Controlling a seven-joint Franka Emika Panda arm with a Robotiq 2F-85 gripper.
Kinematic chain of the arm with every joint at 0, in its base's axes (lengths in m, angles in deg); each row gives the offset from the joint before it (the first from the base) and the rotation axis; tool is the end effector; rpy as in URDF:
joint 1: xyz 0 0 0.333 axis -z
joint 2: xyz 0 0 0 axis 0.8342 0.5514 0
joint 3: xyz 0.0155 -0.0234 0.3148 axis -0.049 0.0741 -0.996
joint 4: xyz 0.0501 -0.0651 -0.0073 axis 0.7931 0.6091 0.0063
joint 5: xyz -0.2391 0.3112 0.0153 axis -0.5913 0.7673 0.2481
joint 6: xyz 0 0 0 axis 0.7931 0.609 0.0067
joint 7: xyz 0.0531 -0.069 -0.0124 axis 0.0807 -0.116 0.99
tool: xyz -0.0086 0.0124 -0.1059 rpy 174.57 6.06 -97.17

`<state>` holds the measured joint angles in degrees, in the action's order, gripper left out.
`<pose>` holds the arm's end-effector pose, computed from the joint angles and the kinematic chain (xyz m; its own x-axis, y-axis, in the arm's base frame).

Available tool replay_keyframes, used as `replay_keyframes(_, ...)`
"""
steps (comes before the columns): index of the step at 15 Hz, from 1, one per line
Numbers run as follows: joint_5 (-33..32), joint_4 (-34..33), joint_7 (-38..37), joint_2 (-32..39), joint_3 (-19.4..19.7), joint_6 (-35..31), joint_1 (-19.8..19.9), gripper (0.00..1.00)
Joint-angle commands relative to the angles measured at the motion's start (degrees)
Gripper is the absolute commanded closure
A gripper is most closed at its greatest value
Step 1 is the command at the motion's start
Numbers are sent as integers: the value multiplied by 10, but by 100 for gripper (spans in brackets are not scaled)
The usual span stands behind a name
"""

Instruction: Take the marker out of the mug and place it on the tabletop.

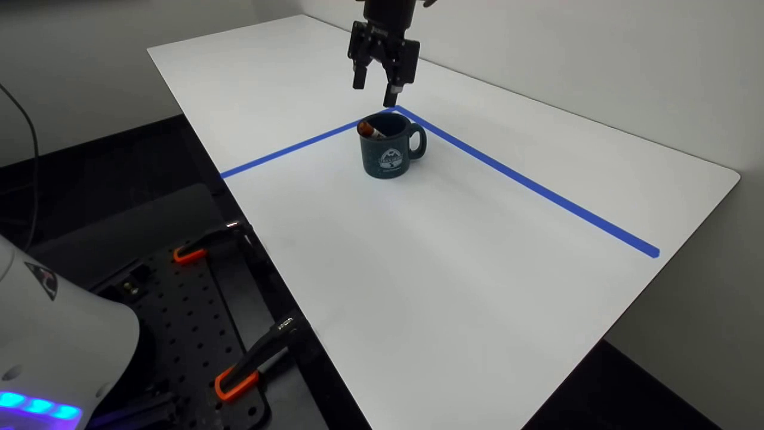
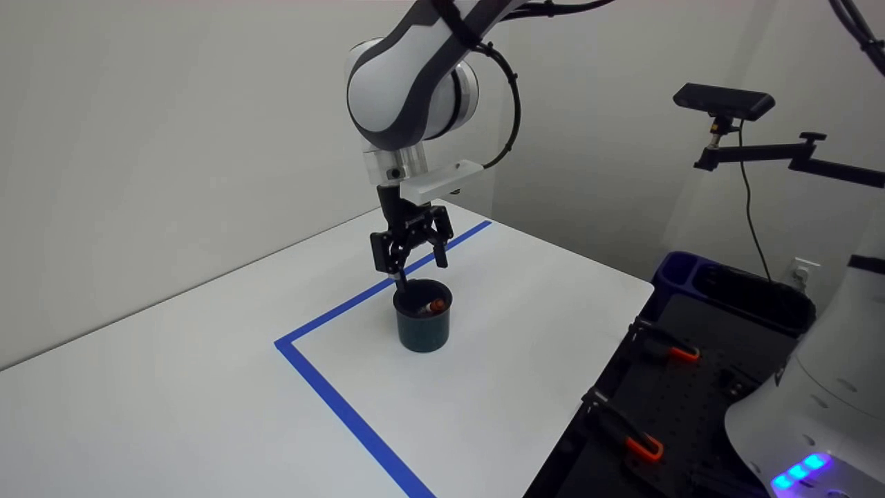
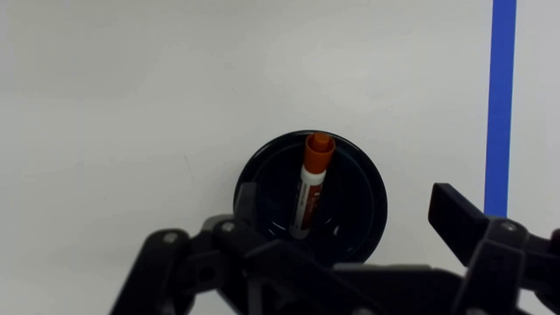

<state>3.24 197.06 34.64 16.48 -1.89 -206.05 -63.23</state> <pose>0.5535 0.1263 0.2415 0.9605 0.0152 -0.2780 0.0075 -0.9996 -0.0289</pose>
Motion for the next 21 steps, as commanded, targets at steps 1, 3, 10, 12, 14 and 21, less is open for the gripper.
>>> replay_keyframes(1, 12, -13, -19, 21, 7, -12, -5, 0)
replay_keyframes(3, 16, -14, -22, 28, 8, -15, -4, 8)
replay_keyframes(10, 17, -31, -22, 52, 13, -9, -5, 40)
replay_keyframes(12, 18, -39, -21, 62, 13, -7, -4, 38)
replay_keyframes(14, 19, -47, -21, 73, 15, -6, -3, 36)
replay_keyframes(21, 29, -58, -20, 98, 19, -1, 2, 52)
